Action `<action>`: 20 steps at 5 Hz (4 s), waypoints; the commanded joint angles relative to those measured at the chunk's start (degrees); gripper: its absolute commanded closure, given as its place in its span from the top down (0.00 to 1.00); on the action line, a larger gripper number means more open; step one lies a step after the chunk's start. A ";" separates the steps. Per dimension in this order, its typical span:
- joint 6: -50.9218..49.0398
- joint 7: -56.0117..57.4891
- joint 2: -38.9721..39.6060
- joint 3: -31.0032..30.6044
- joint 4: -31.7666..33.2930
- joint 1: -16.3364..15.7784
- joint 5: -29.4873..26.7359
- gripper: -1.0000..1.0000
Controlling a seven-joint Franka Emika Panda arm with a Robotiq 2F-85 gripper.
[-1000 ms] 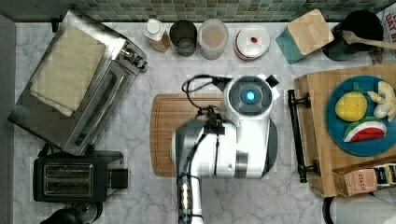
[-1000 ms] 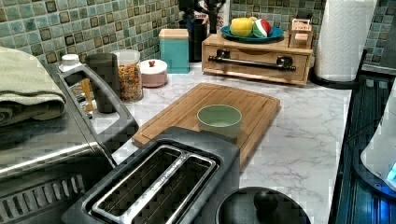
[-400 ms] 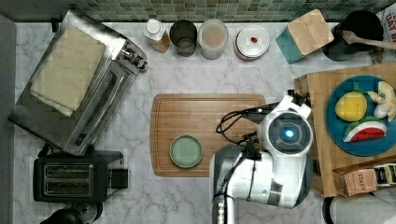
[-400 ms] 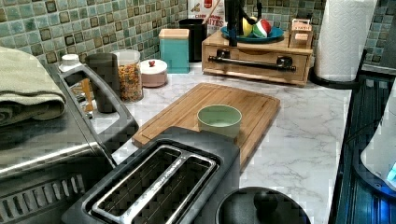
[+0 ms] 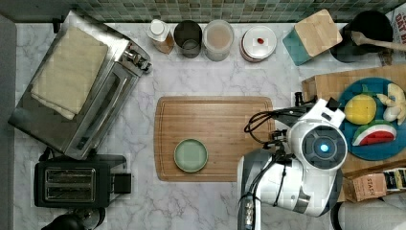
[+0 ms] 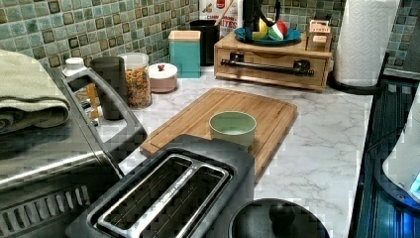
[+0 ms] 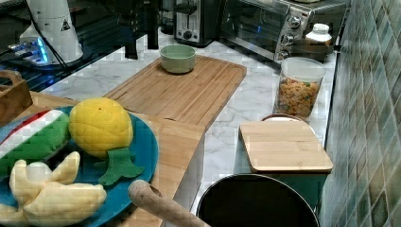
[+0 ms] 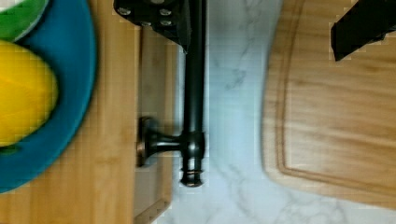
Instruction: Open the drawer.
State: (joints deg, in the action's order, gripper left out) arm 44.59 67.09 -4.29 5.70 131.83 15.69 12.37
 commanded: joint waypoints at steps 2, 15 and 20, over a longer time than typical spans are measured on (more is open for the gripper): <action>7.08 2.81 7.87 2.36 -3.03 1.54 5.38 1.00; 21.66 -3.18 17.82 4.41 3.52 0.55 3.37 1.00; 12.67 5.82 12.58 -5.56 6.26 -3.08 -11.84 1.00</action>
State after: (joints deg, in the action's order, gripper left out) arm 60.37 75.65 13.30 8.73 135.41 18.95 5.72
